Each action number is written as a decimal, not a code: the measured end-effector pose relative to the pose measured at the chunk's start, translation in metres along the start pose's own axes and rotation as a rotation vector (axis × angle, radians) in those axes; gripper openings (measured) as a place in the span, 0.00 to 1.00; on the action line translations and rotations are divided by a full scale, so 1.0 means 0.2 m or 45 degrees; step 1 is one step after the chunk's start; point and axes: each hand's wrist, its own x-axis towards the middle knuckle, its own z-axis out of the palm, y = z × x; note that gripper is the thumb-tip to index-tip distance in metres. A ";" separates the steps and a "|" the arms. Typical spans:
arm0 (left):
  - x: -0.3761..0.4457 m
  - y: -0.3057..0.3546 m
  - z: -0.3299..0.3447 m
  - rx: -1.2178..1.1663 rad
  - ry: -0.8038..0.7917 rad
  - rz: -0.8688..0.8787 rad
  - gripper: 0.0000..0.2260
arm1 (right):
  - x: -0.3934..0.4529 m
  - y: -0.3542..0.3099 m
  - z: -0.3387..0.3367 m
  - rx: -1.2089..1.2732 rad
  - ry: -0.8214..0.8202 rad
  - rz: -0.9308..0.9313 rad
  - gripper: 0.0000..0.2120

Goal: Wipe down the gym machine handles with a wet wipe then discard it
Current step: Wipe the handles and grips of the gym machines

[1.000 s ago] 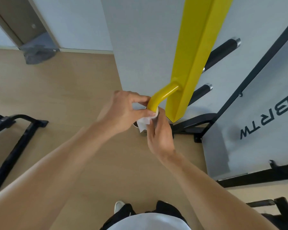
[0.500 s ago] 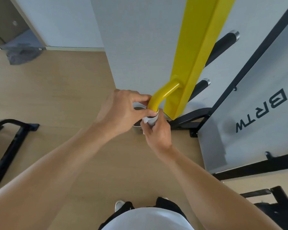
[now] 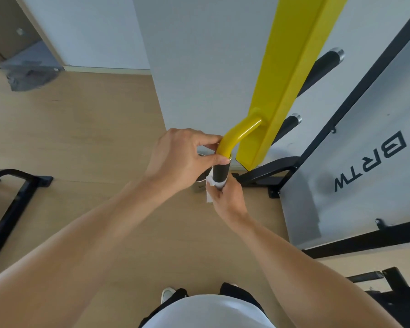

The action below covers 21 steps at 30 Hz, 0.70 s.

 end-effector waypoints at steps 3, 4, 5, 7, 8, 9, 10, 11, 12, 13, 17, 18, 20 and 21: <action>0.00 0.00 -0.01 -0.018 -0.007 -0.009 0.09 | 0.03 -0.13 -0.03 0.097 0.097 -0.170 0.06; 0.00 0.00 -0.01 -0.027 -0.011 -0.011 0.09 | 0.05 -0.18 -0.05 0.137 0.145 -0.238 0.07; 0.00 0.00 -0.01 -0.026 -0.013 -0.014 0.09 | 0.06 -0.20 -0.06 0.163 0.178 -0.278 0.07; 0.00 0.00 0.00 -0.027 -0.019 -0.016 0.09 | 0.06 -0.17 -0.05 0.133 0.171 -0.300 0.05; 0.00 -0.01 0.00 -0.031 -0.014 -0.017 0.10 | 0.05 -0.12 -0.04 0.074 0.119 -0.254 0.05; 0.00 -0.01 0.01 -0.035 -0.005 -0.020 0.10 | 0.04 -0.06 -0.03 0.009 0.038 -0.172 0.05; 0.00 -0.02 0.02 -0.044 0.006 -0.017 0.11 | 0.03 -0.01 -0.02 -0.041 -0.047 -0.075 0.05; -0.01 -0.02 0.02 -0.059 0.020 -0.008 0.11 | 0.02 0.03 -0.02 -0.076 -0.115 0.000 0.05; -0.01 -0.03 0.03 -0.074 0.039 0.004 0.11 | 0.01 0.04 -0.02 -0.084 -0.153 0.039 0.05; -0.01 -0.03 0.03 -0.081 0.057 0.014 0.11 | 0.01 0.03 -0.03 -0.061 -0.163 0.046 0.05; -0.01 -0.06 0.06 0.000 0.082 0.099 0.13 | 0.02 -0.13 -0.06 0.107 -0.015 -0.175 0.05; -0.01 -0.06 0.06 0.022 0.080 0.124 0.13 | 0.03 -0.15 -0.07 0.141 0.004 -0.206 0.06; -0.01 -0.07 0.07 0.051 0.085 0.156 0.14 | 0.03 -0.16 -0.08 0.064 0.004 -0.232 0.15; -0.01 -0.07 0.07 0.044 0.087 0.164 0.15 | 0.03 -0.12 -0.08 -0.013 -0.011 -0.270 0.17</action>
